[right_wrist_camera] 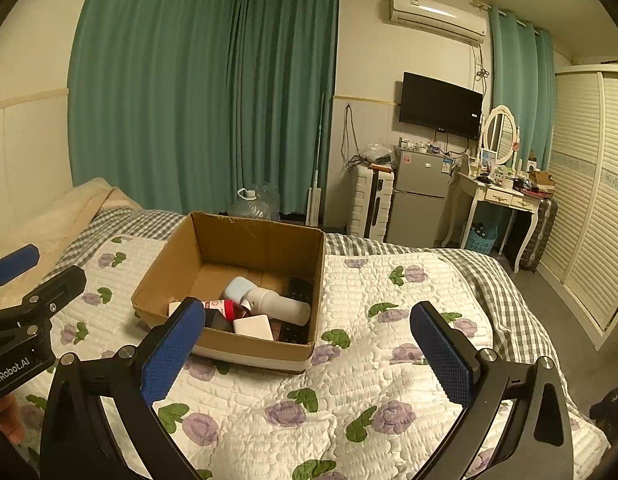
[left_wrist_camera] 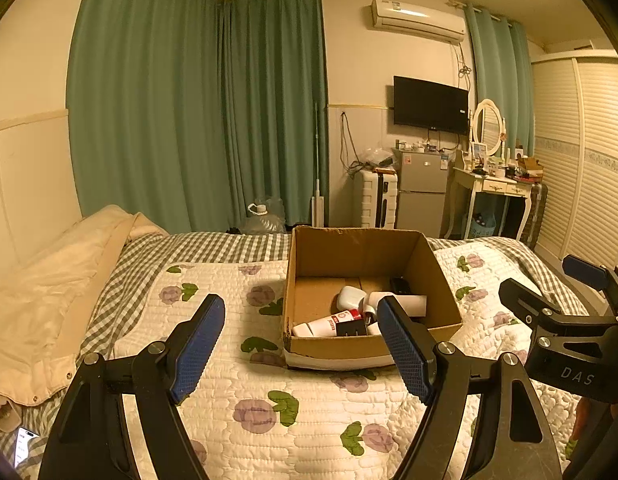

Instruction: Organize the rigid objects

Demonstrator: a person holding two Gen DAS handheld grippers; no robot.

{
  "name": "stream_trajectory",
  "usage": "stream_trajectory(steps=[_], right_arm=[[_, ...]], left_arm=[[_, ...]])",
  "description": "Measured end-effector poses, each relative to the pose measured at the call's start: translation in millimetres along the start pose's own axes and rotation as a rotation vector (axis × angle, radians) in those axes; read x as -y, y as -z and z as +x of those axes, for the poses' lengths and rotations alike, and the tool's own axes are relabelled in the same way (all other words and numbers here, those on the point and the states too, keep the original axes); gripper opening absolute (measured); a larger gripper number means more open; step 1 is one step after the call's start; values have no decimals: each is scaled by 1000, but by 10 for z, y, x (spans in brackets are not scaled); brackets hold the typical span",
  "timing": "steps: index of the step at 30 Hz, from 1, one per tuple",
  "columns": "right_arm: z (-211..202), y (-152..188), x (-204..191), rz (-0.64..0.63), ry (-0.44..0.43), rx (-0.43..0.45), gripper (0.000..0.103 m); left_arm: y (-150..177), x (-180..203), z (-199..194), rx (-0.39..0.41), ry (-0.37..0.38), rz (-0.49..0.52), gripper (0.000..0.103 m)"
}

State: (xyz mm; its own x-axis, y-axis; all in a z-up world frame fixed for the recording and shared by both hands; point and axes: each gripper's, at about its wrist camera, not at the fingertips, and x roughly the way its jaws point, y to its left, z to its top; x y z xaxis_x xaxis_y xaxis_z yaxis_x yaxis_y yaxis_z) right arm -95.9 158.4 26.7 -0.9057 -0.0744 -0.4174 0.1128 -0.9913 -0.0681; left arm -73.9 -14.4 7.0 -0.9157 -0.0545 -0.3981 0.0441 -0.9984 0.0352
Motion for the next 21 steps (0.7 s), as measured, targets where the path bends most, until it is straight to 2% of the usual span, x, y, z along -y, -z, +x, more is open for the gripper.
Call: stream_trajectory(steps=[21], right_arm=[[24,24,-23,-1,4,-10,103]], left_arm=[[0,22,13,-13,3,10,81]])
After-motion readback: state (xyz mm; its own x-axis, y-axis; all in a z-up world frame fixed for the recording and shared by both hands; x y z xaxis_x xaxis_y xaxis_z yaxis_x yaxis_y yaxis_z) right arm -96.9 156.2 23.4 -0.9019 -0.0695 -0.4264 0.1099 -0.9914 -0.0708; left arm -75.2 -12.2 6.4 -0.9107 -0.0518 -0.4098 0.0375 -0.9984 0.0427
